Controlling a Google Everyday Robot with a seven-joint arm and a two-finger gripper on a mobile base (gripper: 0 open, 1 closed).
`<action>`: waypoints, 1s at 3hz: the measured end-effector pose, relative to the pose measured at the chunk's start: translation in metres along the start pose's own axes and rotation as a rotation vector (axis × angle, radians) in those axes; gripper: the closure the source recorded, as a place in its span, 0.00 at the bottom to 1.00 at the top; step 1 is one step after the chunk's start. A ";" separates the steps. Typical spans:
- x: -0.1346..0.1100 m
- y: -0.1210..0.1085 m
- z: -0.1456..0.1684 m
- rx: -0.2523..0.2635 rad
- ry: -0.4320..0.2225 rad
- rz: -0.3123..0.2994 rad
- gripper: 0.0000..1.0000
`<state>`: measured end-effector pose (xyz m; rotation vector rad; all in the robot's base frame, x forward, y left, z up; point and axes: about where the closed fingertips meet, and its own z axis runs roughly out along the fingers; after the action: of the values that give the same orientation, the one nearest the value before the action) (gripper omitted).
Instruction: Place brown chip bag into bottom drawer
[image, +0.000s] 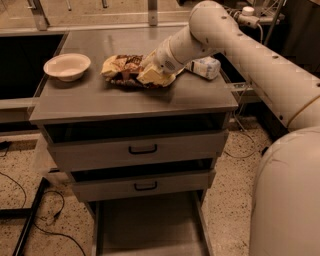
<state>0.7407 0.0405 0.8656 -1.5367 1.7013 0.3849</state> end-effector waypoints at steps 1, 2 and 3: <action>0.000 0.000 0.000 0.000 0.000 0.000 0.88; 0.000 0.000 0.000 0.000 0.000 0.000 1.00; 0.000 0.000 0.000 0.000 0.000 0.000 1.00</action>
Offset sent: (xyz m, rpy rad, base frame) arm 0.0000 0.0000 0.0000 0.0000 0.0000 0.0000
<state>0.7407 0.0407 0.8654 -1.5370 1.7013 0.3853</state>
